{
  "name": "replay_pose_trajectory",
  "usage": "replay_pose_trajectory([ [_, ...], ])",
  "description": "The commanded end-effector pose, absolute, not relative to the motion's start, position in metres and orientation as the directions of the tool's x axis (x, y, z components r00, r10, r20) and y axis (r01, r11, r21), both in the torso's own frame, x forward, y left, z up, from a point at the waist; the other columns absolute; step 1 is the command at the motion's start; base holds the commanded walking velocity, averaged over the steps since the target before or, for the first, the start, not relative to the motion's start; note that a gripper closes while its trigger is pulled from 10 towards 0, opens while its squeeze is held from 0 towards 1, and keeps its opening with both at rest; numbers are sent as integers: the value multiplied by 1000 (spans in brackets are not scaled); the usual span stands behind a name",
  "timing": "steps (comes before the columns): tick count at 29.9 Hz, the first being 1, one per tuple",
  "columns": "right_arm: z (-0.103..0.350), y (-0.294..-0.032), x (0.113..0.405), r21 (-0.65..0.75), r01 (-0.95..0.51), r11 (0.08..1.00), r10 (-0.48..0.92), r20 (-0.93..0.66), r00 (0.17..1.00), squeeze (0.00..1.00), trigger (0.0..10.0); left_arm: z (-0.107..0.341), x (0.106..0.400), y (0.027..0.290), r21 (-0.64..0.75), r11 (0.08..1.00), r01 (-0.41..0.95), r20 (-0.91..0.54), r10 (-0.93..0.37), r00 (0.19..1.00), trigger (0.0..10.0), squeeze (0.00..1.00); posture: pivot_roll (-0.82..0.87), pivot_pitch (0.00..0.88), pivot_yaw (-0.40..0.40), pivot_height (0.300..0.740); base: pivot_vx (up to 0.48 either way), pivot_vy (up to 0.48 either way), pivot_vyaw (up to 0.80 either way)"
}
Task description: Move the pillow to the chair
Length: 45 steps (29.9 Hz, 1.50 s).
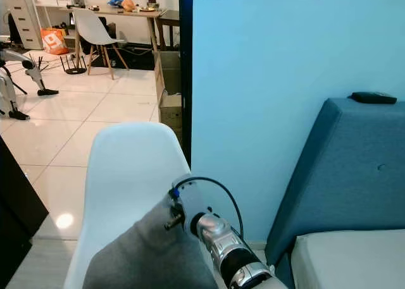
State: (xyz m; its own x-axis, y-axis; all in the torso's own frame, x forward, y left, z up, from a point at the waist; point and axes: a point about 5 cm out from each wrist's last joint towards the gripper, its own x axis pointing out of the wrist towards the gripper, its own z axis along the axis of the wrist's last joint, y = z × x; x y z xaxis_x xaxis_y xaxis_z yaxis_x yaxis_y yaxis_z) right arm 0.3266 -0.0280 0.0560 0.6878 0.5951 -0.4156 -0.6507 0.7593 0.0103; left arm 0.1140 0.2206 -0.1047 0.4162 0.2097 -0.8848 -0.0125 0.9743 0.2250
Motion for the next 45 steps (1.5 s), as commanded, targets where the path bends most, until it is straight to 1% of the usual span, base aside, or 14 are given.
replay_pose_trajectory([
  [1, 47, -28, 321, 47, -651, 758, 598, -450, 663, 0, 10000, -109, 104, 214, 204, 979, 8, -902, 184, 390, 10000, 0, 91, 88, -44, 725, 0, 0, 0],
  [4, 48, -30, 323, 76, -632, 771, 593, -446, 670, 0, 10000, -109, 102, 215, 210, 978, 22, -903, 185, 387, 10000, 0, 101, 97, -42, 715, 0, 0, 0],
  [5, 56, -28, 329, 77, -628, 774, 595, -426, 681, 0, 10000, -109, 100, 217, 216, 976, 23, -903, 191, 385, 10000, 0, 115, 101, -43, 705, 0, 0, 0],
  [9, 64, -22, 333, 64, -638, 767, 604, -405, 686, 0, 10000, -109, 99, 219, 221, 975, 22, -902, 196, 384, 10000, 0, 119, 99, -47, 690, 0, 0, 0],
  [11, 66, -16, 333, -10, -659, 752, 598, -412, 688, 0, 10000, -109, 98, 220, 229, 973, 30, -902, 201, 382, 10000, 0, 123, 95, -50, 680, 0, 0, 0],
  [12, 66, -16, 333, -10, -659, 752, 598, -412, 688, 0, 10000, -109, 98, 220, 229, 973, 30, -902, 201, 382, 10000, 0, 123, 95, -50, 680, 0, 0, 0],
  [14, 66, -14, 333, -75, -665, 743, 579, -426, 695, 0, 10000, -109, 98, 220, 233, 972, 35, -902, 202, 382, 10000, 0, 128, 91, -55, 670, 0, 0, 0],
  [19, 64, -13, 332, -97, -660, 745, 564, -438, 701, 0, 10000, -109, 99, 220, 233, 972, 33, -901, 203, 383, 10000, 0, 130, 90, -56, 655, 0, 0, 0],
  [22, 61, -15, 332, -203, -638, 742, 510, -447, 735, 0, 10000, -108, 102, 218, 229, 973, 25, -898, 201, 391, 10000, 0, 149, 64, -71, 640, 0, 0, 0],
  [27, 61, -15, 331, -192, -642, 743, 518, -443, 732, 0, 10000, -108, 104, 218, 228, 973, 20, -896, 202, 395, 10000, 0, 158, 56, -74, 630, 0, 0, 0],
  [29, 63, -19, 334, -142, -617, 774, 514, -428, 743, 0, 10000, -107, 107, 220, 231, 973, 9, -893, 209, 399, 10000, 0, 163, 53, -75, 620, 0, 0, 0],
  [32, 64, -24, 337, -119, -596, 794, 505, -415, 756, 0, 10000, -107, 107, 221, 233, 972, 4, -892, 212, 400, 10000, 0, 162, 52, -74, 610, 0, 0, 0],
  [36, 65, -26, 337, -116, -592, 798, 504, -412, 759, 0, 10000, -107, 107, 221, 233, 972, 3, -892, 213, 399, 10000, 0, 162, 52, -74, 605, 0, 0, 0],
  [45, 69, -28, 341, -139, -567, 812, 483, -386, 786, 0, 10000, -108, 105, 217, 226, 974, 11, -896, 203, 394, 10000, 0, 149, 60, -69, 575, 0, 0, 0],
])
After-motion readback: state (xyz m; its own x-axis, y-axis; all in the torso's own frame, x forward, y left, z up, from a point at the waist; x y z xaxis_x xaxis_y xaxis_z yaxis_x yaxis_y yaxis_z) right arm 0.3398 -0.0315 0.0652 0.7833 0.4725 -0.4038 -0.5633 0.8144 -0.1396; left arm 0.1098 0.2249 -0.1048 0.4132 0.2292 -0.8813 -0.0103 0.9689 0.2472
